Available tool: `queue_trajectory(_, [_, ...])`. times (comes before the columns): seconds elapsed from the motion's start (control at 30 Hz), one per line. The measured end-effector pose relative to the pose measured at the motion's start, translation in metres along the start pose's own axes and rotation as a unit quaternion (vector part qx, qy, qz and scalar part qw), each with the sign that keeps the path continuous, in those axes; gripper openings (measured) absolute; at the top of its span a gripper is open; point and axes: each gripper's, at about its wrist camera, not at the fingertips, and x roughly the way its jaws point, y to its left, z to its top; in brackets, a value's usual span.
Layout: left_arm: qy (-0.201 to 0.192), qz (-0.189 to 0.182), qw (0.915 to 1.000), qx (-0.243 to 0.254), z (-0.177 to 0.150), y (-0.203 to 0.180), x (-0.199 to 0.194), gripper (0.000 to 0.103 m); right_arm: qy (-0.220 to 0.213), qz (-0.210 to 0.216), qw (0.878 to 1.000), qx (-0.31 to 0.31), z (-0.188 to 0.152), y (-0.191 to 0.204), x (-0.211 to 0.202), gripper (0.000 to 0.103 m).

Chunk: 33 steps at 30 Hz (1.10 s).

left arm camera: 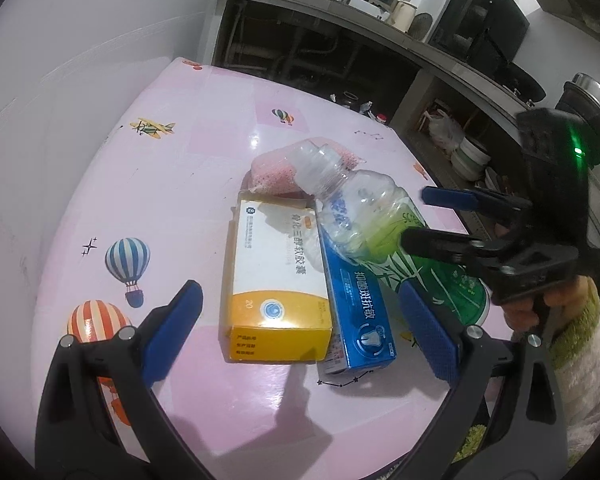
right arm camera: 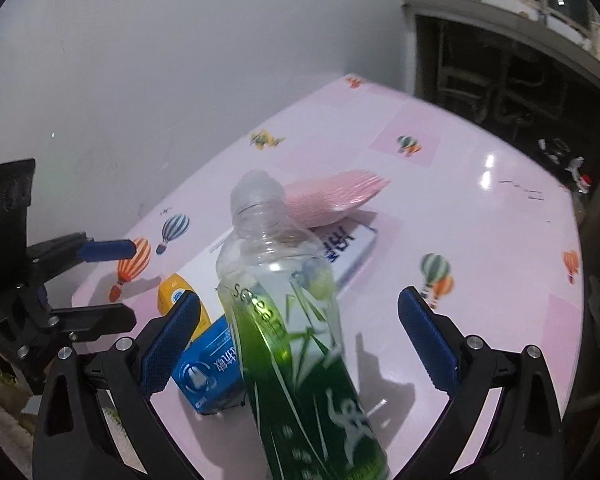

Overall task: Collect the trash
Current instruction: 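Grasp the green-labelled clear plastic bottle with the right gripper, then lower the left gripper onto the blue toothpaste box and grasp it while the right holds the bottle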

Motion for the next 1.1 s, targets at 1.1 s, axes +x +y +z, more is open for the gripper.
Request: queue_trajectory(1.1, [0.052,-0.062,0.9967,0.011,0.000,-0.020,0.033,0.067,-0.039,-0.029,0.981,0.189,-0.090,-0.057,-0.091,0.068])
